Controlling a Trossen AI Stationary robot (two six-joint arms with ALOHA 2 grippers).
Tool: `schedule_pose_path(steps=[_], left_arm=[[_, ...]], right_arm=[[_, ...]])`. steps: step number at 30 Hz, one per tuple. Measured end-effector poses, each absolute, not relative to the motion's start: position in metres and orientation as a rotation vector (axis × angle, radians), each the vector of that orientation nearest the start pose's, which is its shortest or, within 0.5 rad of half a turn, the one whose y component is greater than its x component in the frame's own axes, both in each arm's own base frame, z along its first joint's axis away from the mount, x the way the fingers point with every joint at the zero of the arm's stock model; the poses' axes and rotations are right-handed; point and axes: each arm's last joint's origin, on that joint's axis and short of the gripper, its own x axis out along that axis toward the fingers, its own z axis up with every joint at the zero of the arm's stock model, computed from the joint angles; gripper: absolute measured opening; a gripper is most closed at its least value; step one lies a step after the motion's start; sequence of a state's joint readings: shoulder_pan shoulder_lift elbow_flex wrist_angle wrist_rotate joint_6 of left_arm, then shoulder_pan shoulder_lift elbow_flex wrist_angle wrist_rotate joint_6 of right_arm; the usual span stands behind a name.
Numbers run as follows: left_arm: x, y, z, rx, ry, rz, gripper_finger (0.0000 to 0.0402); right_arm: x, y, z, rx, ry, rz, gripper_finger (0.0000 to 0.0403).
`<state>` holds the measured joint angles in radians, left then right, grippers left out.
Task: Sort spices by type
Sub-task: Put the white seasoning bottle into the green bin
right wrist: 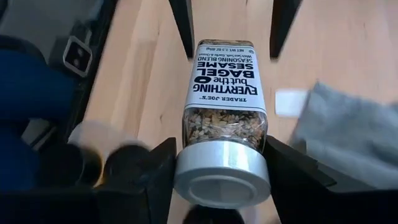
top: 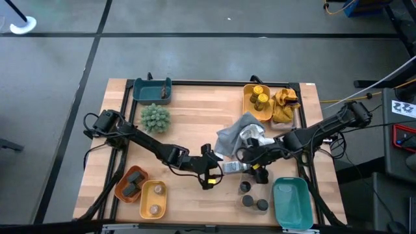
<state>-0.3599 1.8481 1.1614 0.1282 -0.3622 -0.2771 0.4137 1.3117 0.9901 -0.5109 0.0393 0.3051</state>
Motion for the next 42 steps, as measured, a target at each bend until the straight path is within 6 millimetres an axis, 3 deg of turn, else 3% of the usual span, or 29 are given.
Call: schedule_pose_path(steps=[10,18,23,34,38,42], left_arm=[[0.378,-0.131,0.197,-0.023,0.53,0.064,0.0301],[0.378,-0.129,0.197,0.005,0.53,0.062,0.0301],[0.381,-0.122,0.197,0.0,0.531,0.08,0.0301],[0.385,-0.108,0.197,-0.01,0.53,0.116,0.0301],[0.386,-0.105,0.197,-0.013,0.529,0.124,0.0301],[0.386,-0.103,0.197,-0.015,0.529,0.129,0.0301]], right_arm=[[0.231,0.107,0.322,0.284,1.069,0.219,0.0208],[0.202,0.131,0.358,0.451,1.183,0.198,0.0209],[0.174,0.16,0.357,0.517,1.296,0.173,0.0208],[0.108,0.223,0.33,0.57,1.56,-0.129,0.021],[0.098,0.244,0.313,0.503,1.612,-0.194,0.0211],[0.101,0.258,0.295,0.448,1.629,-0.247,0.0212]])
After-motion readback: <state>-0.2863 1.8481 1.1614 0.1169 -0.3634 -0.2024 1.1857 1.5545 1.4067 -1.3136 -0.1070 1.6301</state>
